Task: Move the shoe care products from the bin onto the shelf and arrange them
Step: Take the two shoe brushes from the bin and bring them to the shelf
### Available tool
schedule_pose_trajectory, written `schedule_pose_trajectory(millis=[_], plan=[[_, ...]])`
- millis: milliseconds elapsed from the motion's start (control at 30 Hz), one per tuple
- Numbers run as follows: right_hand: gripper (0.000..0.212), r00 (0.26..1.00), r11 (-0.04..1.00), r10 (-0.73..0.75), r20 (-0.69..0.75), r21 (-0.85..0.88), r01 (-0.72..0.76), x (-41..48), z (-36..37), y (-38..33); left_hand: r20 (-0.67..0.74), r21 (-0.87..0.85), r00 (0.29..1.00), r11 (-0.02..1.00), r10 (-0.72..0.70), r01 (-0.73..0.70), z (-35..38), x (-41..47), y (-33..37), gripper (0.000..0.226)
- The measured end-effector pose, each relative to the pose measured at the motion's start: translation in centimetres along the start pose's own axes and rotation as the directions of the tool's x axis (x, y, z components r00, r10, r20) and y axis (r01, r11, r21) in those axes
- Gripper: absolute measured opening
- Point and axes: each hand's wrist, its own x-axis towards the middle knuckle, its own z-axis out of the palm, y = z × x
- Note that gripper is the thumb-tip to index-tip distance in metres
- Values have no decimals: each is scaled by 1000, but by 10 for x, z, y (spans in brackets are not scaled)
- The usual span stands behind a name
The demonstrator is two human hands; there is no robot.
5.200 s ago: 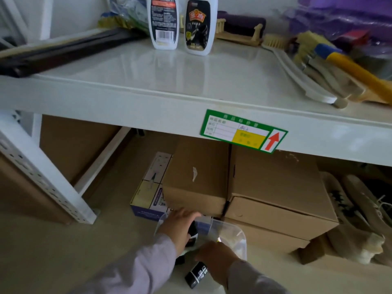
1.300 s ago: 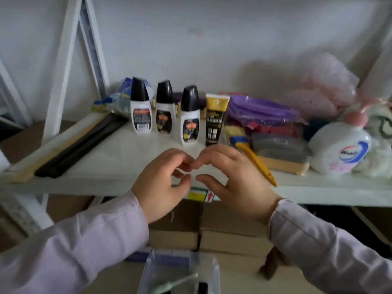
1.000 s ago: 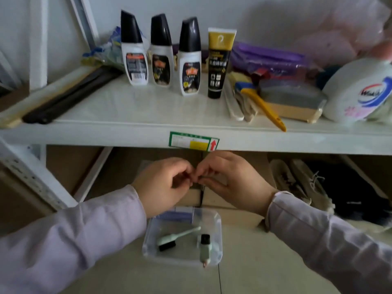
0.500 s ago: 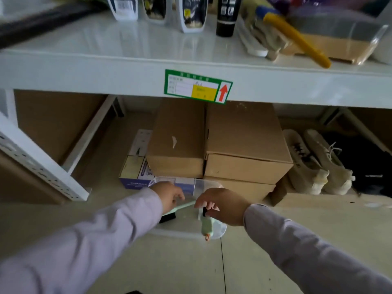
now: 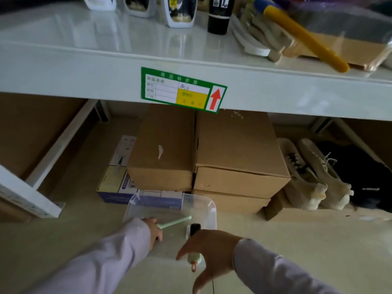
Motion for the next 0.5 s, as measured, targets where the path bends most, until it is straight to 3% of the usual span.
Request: schedule_pose_trajectory(millis=[133, 233, 367, 500], plan=[[37, 994, 1000, -14, -106, -9, 13, 3, 2, 5, 3, -54, 999, 998, -37, 37, -3, 4, 6, 34], [24, 987, 998, 43, -152, 61, -34, 4, -4, 6, -8, 29, 998, 998, 57, -56, -4, 4, 5, 49], [28, 967, 992, 125, -223, 62, -114, 6, -11, 14, -68, 26, 992, 994, 110, -109, -5, -5, 2, 42], [27, 943, 984, 178, -281, 46, -173, 9, -15, 14, -155, -134, 976, 976, 150, -172, -23, -18, -2, 63]])
